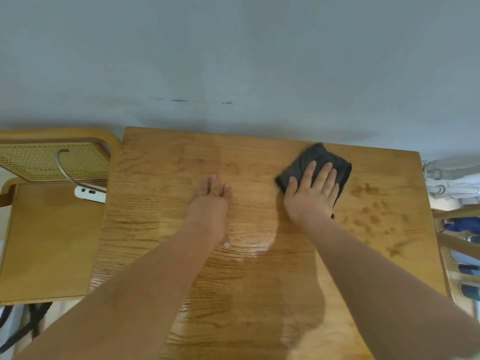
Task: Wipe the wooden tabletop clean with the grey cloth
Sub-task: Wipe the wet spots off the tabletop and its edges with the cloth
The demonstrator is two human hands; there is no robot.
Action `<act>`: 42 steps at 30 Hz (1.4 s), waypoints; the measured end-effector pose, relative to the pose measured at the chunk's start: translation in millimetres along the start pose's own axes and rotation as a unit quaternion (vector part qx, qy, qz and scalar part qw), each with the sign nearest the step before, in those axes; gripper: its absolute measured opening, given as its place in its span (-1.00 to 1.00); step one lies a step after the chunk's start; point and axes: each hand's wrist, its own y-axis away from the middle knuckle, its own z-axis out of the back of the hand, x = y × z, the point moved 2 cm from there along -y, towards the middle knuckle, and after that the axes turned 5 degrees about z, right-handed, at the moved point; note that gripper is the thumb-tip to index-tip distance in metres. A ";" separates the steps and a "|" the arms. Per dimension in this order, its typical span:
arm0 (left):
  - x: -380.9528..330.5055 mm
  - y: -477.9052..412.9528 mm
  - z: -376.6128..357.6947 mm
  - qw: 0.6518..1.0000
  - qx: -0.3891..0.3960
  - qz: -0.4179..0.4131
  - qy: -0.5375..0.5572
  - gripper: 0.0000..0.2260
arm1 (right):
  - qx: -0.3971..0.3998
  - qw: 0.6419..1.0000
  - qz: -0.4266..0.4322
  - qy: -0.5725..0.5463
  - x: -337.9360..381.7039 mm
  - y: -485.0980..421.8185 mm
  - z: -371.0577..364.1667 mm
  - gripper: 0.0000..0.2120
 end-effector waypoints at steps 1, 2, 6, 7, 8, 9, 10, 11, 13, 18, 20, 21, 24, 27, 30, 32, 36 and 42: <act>0.1 -0.4 -0.7 1.000 -0.002 0.000 0.002 0.31 | -0.007 1.000 0.010 -0.004 10.1 14.3 -9.8 -0.30; 0.0 -1.1 -1.4 1.000 -0.007 0.000 0.001 0.32 | -0.014 0.999 0.036 0.003 18.4 31.1 -21.9 -0.30; 0.5 -3.6 -2.7 0.999 -0.036 -0.006 0.005 0.30 | -0.010 0.966 0.247 0.080 25.8 101.4 -60.8 -0.34; 1.2 -3.9 -3.0 0.999 -0.033 -0.007 0.010 0.30 | 0.010 0.947 0.304 0.105 19.2 106.1 -61.8 -0.34; 2.2 -3.8 -3.6 0.999 -0.032 -0.006 0.014 0.31 | 0.030 0.927 0.352 0.127 11.0 101.1 -56.7 -0.34; 2.9 -4.4 -3.5 0.999 -0.033 -0.005 0.016 0.31 | 0.043 0.907 0.390 0.155 2.6 88.7 -47.8 -0.34; 3.4 -4.8 -3.5 0.999 -0.034 -0.005 0.015 0.31 | 0.045 0.894 0.408 0.182 -4.4 72.2 -36.6 -0.33; 3.3 -5.2 -3.4 0.999 -0.032 -0.007 0.011 0.31 | 0.040 0.895 0.397 0.200 -9.0 52.6 -24.6 -0.32; 1.9 -4.3 -4.2 1.000 -0.024 -0.008 0.004 0.31 | 0.041 0.939 0.289 0.180 -11.4 15.1 -1.1 -0.31; 0.6 2.4 -4.1 1.000 -0.024 -0.007 0.016 0.29 | 0.020 0.994 0.094 0.044 11.4 0.4 2.3 -0.31; -0.2 5.2 -4.3 0.999 -0.031 -0.005 0.016 0.29 | 0.009 0.993 0.116 0.032 14.9 29.0 -17.6 -0.32; -0.5 6.2 -3.9 0.999 -0.033 -0.003 0.012 0.30 | 0.009 0.990 0.136 0.033 13.5 47.6 -29.0 -0.33; -1.5 11.6 -1.9 1.000 -0.025 0.004 0.007 0.30 | 0.023 0.979 0.196 0.045 -2.5 106.0 -57.0 -0.35; -11.0 19.9 2.6 1.000 -0.018 0.023 0.004 0.27 | 0.053 0.959 0.265 0.083 -34.9 143.5 -74.0 -0.36; -43.6 31.1 7.8 0.998 -0.062 0.016 -0.005 0.07 | 0.078 0.944 0.293 0.130 -75.1 134.5 -67.4 -0.36; -73.1 39.4 7.7 0.996 -0.090 -0.013 0.022 -0.03 | 0.078 0.954 0.258 0.134 -93.3 105.9 -51.1 -0.34; -119.2 51.3 0.9 0.994 -0.077 -0.060 0.056 -0.04 | 0.081 0.978 0.172 0.082 -93.3 55.5 -17.7 -0.33; -138.1 41.8 3.7 0.995 -0.059 -0.052 0.066 0.00 | 0.090 0.965 0.236 0.072 -105.6 106.1 -42.4 -0.34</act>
